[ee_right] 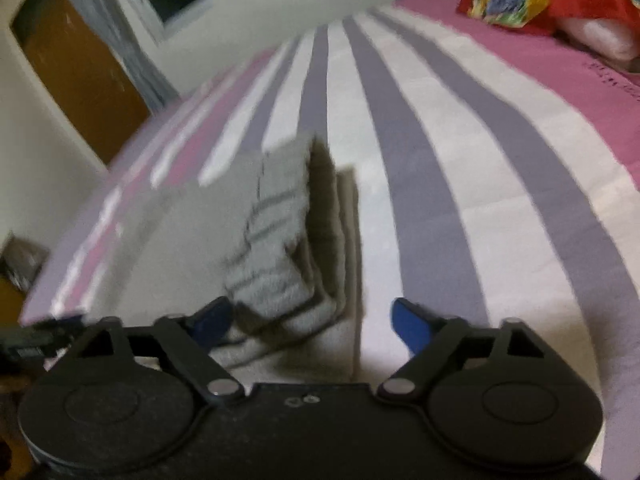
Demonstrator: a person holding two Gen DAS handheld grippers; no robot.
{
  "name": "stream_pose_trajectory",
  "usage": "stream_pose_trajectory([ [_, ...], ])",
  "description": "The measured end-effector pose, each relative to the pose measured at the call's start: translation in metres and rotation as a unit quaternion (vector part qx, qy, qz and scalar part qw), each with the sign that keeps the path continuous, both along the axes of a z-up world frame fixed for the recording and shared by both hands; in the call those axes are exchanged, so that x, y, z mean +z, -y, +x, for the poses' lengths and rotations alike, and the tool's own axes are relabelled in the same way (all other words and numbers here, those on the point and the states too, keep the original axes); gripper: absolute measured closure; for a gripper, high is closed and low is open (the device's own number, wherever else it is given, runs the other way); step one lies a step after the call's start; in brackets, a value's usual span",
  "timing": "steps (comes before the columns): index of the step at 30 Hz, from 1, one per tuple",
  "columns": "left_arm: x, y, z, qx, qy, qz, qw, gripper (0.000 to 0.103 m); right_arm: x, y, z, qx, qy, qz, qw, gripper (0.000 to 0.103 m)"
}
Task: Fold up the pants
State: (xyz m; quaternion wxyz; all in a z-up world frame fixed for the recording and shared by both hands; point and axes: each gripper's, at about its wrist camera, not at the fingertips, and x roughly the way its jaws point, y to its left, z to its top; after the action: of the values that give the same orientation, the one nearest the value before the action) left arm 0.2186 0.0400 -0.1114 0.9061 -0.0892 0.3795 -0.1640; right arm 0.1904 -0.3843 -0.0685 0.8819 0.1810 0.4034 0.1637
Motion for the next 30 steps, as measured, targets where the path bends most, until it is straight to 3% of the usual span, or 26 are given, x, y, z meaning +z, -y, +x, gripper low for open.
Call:
stream_pose_trajectory([
  [3, -0.008, -0.009, 0.005, -0.026, -0.021, -0.075, 0.9966, 0.003, -0.007, 0.017, 0.005, -0.003, -0.01, 0.043, 0.999, 0.024],
  [5, -0.017, -0.016, 0.011, -0.038, -0.037, -0.127, 0.9905, 0.014, -0.015, 0.024, 0.011, 0.006, -0.023, 0.08, 0.997, 0.024],
  [8, -0.032, -0.023, 0.019, -0.045, -0.049, -0.179, 0.9815, 0.018, -0.033, 0.032, 0.02, 0.009, -0.048, 0.144, 0.988, 0.024],
  [12, -0.049, -0.032, 0.027, -0.046, -0.058, -0.236, 0.969, 0.021, -0.047, 0.036, 0.028, 0.011, -0.051, 0.175, 0.983, 0.025],
  [17, -0.052, -0.027, 0.037, -0.042, -0.06, -0.226, 0.9714, 0.022, -0.041, 0.033, 0.033, 0.012, -0.03, 0.152, 0.988, 0.024],
  [19, -0.048, -0.015, 0.039, -0.056, -0.059, -0.178, 0.9806, 0.023, -0.034, 0.028, 0.035, 0.012, -0.016, 0.135, 0.991, 0.024],
  [21, -0.043, -0.001, 0.038, -0.065, -0.049, -0.132, 0.9879, 0.022, -0.037, 0.02, 0.041, 0.015, -0.031, 0.09, 0.995, 0.024],
  [24, -0.032, -0.001, 0.04, -0.052, -0.042, -0.137, 0.9883, 0.022, -0.033, 0.018, 0.045, 0.008, -0.036, 0.078, 0.996, 0.023],
  [26, -0.03, -0.004, 0.044, -0.037, -0.032, -0.136, 0.9895, 0.022, -0.016, 0.02, 0.041, -0.001, 0.0, 0.079, 0.997, 0.028],
  [30, -0.041, -0.006, 0.069, -0.006, -0.053, -0.14, 0.9887, 0.022, -0.004, 0.003, 0.054, 0.004, 0.014, 0.058, 0.998, 0.028],
])
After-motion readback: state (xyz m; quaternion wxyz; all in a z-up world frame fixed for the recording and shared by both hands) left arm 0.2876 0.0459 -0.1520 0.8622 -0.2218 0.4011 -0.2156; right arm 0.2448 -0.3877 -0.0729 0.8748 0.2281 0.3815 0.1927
